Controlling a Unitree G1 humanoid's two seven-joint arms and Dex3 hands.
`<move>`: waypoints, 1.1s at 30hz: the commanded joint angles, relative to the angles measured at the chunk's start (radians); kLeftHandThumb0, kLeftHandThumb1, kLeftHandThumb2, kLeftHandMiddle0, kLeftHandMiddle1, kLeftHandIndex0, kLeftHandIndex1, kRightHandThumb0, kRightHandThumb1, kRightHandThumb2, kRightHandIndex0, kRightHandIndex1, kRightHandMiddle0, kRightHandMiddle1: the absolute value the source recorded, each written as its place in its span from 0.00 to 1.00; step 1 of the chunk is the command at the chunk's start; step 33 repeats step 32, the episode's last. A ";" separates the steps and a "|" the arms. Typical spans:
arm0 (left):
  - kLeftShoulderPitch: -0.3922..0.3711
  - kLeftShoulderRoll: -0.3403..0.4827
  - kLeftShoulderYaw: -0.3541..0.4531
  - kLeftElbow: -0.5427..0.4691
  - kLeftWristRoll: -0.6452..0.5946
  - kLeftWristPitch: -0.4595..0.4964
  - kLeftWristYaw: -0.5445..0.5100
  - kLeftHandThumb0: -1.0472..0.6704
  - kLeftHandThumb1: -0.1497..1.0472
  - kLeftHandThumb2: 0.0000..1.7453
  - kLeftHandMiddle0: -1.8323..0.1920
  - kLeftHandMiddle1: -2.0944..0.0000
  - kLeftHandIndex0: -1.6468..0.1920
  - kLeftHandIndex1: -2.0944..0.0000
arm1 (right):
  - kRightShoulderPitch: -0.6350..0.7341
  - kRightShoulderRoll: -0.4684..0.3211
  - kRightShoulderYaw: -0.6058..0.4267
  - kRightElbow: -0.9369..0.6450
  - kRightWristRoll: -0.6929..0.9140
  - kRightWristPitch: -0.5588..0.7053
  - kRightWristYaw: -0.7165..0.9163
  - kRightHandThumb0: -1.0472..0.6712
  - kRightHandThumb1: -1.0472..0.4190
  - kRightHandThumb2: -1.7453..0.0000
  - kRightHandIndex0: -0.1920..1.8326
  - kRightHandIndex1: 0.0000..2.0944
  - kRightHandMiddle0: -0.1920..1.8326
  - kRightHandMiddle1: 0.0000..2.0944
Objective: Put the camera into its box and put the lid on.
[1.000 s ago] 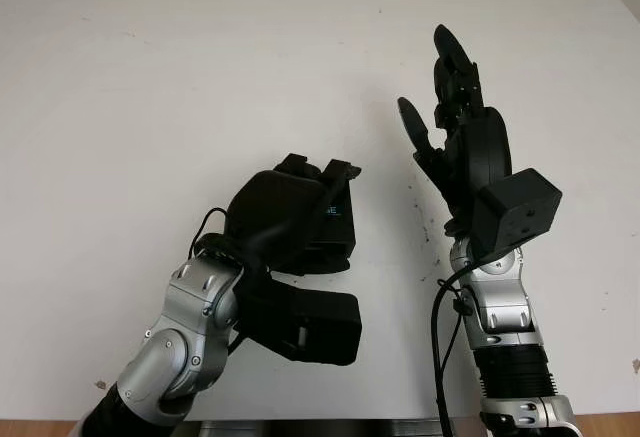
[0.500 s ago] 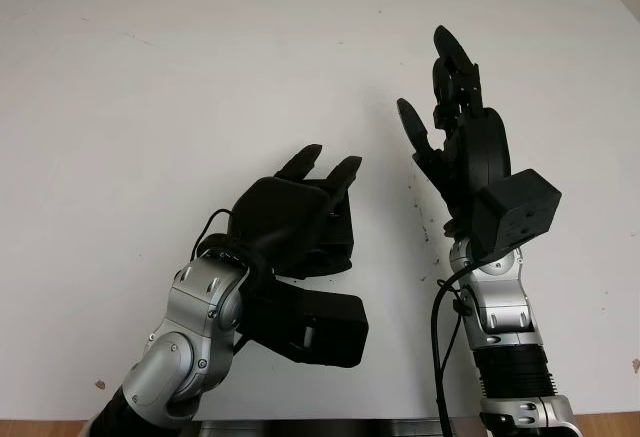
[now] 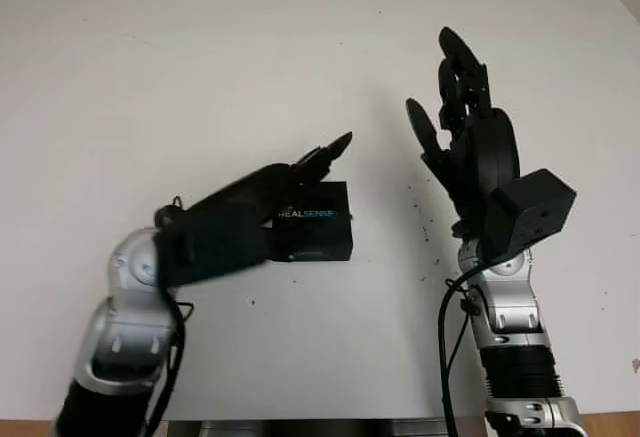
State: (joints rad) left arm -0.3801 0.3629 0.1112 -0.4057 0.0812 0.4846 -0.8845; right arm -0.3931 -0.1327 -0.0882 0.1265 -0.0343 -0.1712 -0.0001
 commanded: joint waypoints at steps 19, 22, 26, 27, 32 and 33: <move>-0.100 -0.205 0.185 0.441 -0.307 -0.328 0.627 0.09 1.00 0.43 1.00 1.00 1.00 1.00 | -0.007 -0.023 0.053 -0.062 -0.042 0.232 0.072 0.08 0.00 0.61 0.00 0.00 0.00 0.00; -0.131 -0.203 0.173 0.547 -0.302 -0.407 0.639 0.10 1.00 0.45 1.00 1.00 1.00 1.00 | -0.020 -0.010 0.049 -0.064 -0.030 0.263 0.060 0.09 0.00 0.62 0.00 0.00 0.00 0.00; -0.162 -0.199 0.157 0.646 -0.298 -0.488 0.643 0.09 1.00 0.44 1.00 1.00 1.00 1.00 | -0.034 -0.010 0.047 -0.072 -0.023 0.298 0.047 0.09 0.00 0.61 0.00 0.00 0.00 0.00; -0.168 -0.199 0.155 0.663 -0.298 -0.501 0.646 0.09 1.00 0.43 1.00 1.00 1.00 1.00 | -0.037 -0.010 0.047 -0.072 -0.024 0.301 0.043 0.10 0.00 0.61 0.00 0.00 0.00 0.00; -0.170 -0.198 0.139 0.676 -0.307 -0.516 0.657 0.09 1.00 0.41 1.00 1.00 1.00 1.00 | -0.039 -0.006 0.043 -0.080 -0.019 0.315 0.028 0.10 0.00 0.60 0.00 0.00 0.00 0.00; -0.170 -0.198 0.139 0.676 -0.307 -0.516 0.657 0.09 1.00 0.41 1.00 1.00 1.00 1.00 | -0.039 -0.006 0.043 -0.080 -0.019 0.315 0.028 0.10 0.00 0.60 0.00 0.00 0.00 0.00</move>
